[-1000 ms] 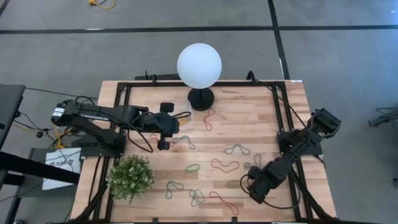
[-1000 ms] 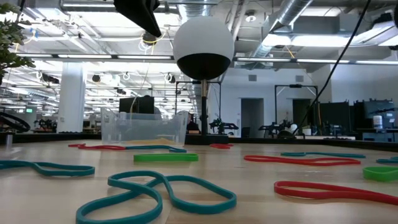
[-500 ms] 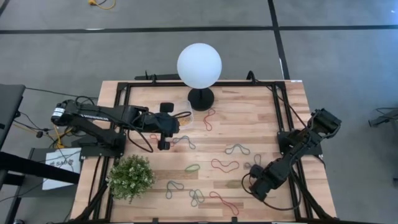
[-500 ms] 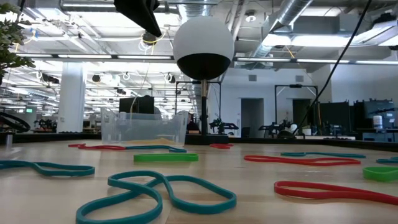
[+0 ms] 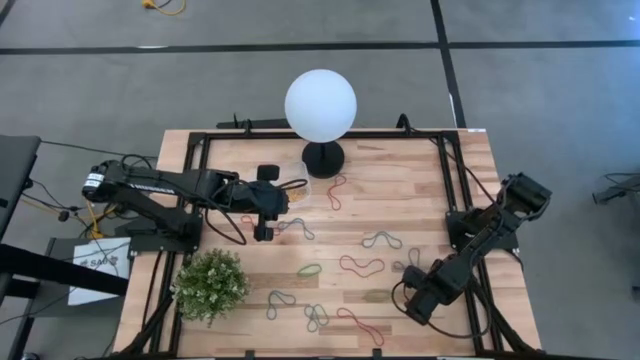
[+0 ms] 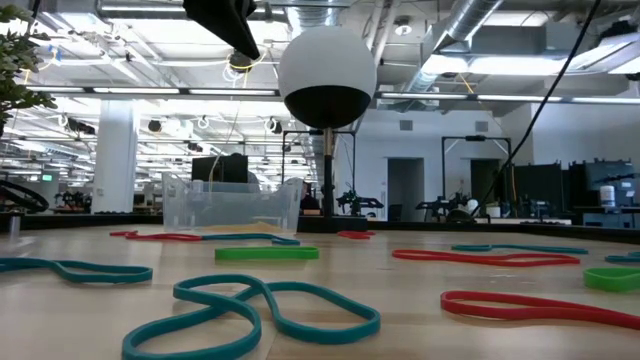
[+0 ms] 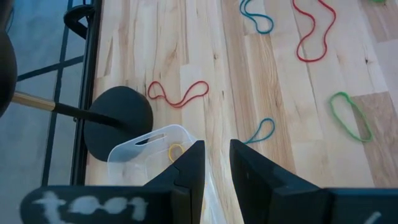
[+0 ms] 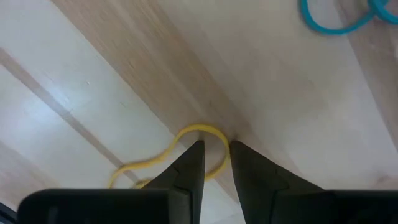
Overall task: Pick and place items into bin
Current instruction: Put the yellow rubber band into the transparent bin
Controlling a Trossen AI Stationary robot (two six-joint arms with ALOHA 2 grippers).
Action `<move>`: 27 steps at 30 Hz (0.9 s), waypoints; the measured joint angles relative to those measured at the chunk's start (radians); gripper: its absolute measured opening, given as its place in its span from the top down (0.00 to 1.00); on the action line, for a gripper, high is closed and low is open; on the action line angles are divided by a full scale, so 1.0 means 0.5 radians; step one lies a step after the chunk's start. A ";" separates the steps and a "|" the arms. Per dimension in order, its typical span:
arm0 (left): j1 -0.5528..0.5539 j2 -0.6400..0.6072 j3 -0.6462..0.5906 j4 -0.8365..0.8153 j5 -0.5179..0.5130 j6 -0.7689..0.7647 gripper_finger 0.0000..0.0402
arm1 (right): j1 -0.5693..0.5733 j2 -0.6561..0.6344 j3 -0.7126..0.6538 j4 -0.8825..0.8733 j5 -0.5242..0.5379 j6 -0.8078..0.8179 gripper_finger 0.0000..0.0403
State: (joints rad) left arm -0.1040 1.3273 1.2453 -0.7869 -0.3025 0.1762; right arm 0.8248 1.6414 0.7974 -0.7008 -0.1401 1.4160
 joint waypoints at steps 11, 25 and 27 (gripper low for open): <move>0.000 0.000 0.000 0.018 0.000 -0.001 0.84 | -0.014 -0.003 -0.029 0.086 0.118 -0.232 0.92; 0.000 0.002 -0.118 0.088 0.000 -0.034 0.84 | -0.050 0.034 0.098 -0.015 0.808 -0.682 1.00; 0.000 0.002 -0.118 0.072 0.000 -0.060 0.84 | -0.080 0.026 0.166 -0.053 1.144 -0.823 1.00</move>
State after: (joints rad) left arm -0.1040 1.3281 1.1862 -0.7509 -0.3023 0.1461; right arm 0.7848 1.6544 0.8805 -0.7275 0.4318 1.0047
